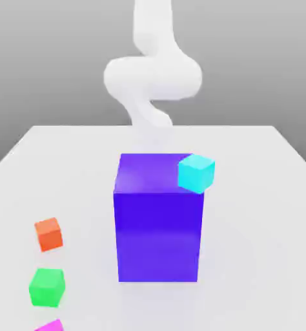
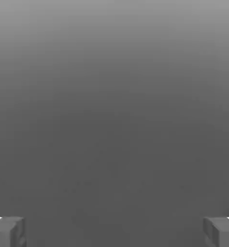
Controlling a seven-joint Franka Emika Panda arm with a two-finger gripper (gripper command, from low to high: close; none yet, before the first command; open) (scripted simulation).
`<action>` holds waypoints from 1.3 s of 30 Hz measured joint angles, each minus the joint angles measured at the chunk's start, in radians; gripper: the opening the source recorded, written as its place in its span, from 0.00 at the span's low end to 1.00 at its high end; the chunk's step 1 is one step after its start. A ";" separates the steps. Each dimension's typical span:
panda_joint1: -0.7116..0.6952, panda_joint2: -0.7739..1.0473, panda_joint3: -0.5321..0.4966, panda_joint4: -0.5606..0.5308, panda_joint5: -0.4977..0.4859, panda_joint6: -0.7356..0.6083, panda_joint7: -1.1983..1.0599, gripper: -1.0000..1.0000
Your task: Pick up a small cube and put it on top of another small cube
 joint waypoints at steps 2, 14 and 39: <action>-0.031 0.077 0.012 0.008 -0.010 0.019 0.051 0.50; -0.162 0.514 0.034 0.051 -0.079 0.124 0.346 0.50; -0.259 1.265 -0.019 0.140 0.018 0.388 0.633 0.00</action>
